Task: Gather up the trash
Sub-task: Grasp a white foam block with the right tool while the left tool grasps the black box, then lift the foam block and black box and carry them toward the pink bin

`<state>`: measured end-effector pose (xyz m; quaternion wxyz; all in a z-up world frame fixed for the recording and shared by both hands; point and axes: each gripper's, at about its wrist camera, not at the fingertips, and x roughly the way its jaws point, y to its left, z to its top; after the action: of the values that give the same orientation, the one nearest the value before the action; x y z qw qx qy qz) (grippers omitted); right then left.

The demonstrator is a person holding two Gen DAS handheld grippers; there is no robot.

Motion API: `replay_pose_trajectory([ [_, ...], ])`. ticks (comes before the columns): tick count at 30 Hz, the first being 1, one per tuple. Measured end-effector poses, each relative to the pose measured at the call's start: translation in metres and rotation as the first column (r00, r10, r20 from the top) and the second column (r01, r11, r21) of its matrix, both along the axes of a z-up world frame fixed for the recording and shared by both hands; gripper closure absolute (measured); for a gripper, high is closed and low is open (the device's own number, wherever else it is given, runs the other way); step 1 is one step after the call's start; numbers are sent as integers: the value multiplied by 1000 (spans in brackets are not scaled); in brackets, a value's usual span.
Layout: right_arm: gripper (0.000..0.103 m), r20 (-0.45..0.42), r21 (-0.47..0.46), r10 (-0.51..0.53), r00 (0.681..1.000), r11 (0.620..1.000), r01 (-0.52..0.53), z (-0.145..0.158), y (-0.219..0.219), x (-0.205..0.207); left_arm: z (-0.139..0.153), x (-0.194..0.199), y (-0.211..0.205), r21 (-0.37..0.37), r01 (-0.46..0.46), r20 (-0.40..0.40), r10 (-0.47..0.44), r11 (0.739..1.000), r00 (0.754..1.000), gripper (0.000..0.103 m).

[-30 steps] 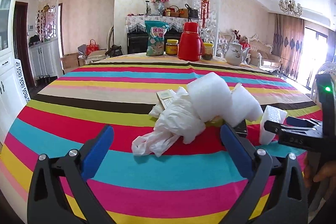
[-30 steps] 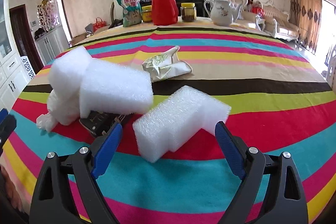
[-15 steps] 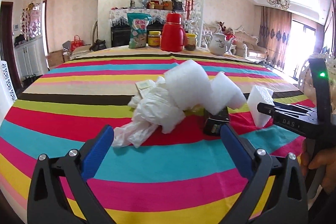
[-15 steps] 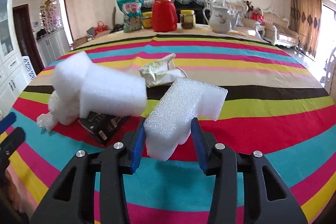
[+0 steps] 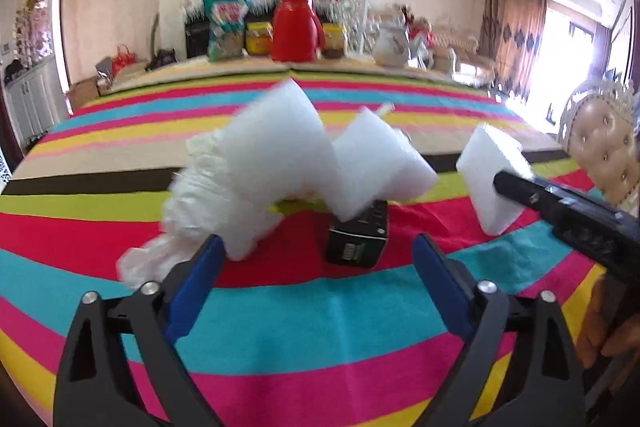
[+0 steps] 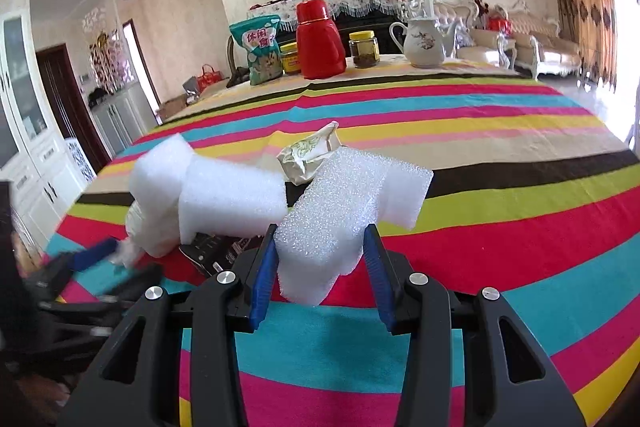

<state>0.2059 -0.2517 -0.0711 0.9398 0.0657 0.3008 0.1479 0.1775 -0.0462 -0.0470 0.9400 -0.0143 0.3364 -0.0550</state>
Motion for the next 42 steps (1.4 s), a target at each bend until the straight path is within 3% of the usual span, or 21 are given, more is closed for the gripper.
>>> replay_pose_trajectory([
  [2, 62, 12, 0, -2, 1000, 1000, 2, 3, -2, -1, -7, 9, -8, 2, 17, -29, -17, 1000, 999, 26],
  [9, 62, 26, 24, -2, 1000, 1000, 1, 9, -7, -4, -20, 45, -24, 22, 38, -135, -35, 999, 990, 30],
  [10, 62, 26, 25, -2, 1000, 1000, 2, 9, -7, -4, -24, 51, -27, 27, 44, -162, -39, 999, 986, 35],
  [13, 62, 25, 25, -4, 1000, 1000, 3, 9, -7, -4, -32, 61, -27, -15, 72, -216, -73, 997, 974, 65],
  [15, 62, 23, 25, -1, 1000, 1000, 1, 8, -8, -3, -31, 60, -23, -45, 80, -204, -88, 996, 975, 66],
  [18, 62, 22, 26, 6, 1000, 1000, -7, 8, -7, -4, -27, 45, -23, -8, 115, -183, -114, 993, 977, 66],
  [21, 62, 22, 28, 18, 1000, 999, -18, 8, -5, -4, -23, 27, -15, -18, 131, -181, -133, 991, 975, 66],
  [28, 62, 32, 21, 43, 999, 999, -43, 8, 4, -6, -7, -19, 21, -77, 112, -134, -122, 991, 984, 66],
  [32, 62, 34, 20, 63, 997, 998, -64, 6, 9, -8, 4, -49, 42, -92, 54, -67, -60, 994, 996, 66],
  [34, 62, 37, 14, 71, 997, 997, -71, 6, 13, -9, 8, -60, 50, -45, -5, -35, 3, 999, 999, 66],
  [35, 62, 37, 13, 73, 997, 997, -73, 5, 14, -9, 10, -64, 50, 50, -69, -8, 69, 996, 998, 66],
  [37, 62, 34, 13, 77, 996, 997, -77, 4, 15, -9, 12, -73, 45, 186, -80, 50, 72, 979, 996, 66],
  [39, 62, 30, 12, 77, 997, 997, -77, 3, 17, -9, 11, -75, 46, 172, -42, 30, 37, 984, 999, 66],
  [42, 62, 27, 14, 79, 997, 997, -79, 2, 18, -10, 13, -75, 59, 127, -66, 25, 63, 990, 998, 66],
])
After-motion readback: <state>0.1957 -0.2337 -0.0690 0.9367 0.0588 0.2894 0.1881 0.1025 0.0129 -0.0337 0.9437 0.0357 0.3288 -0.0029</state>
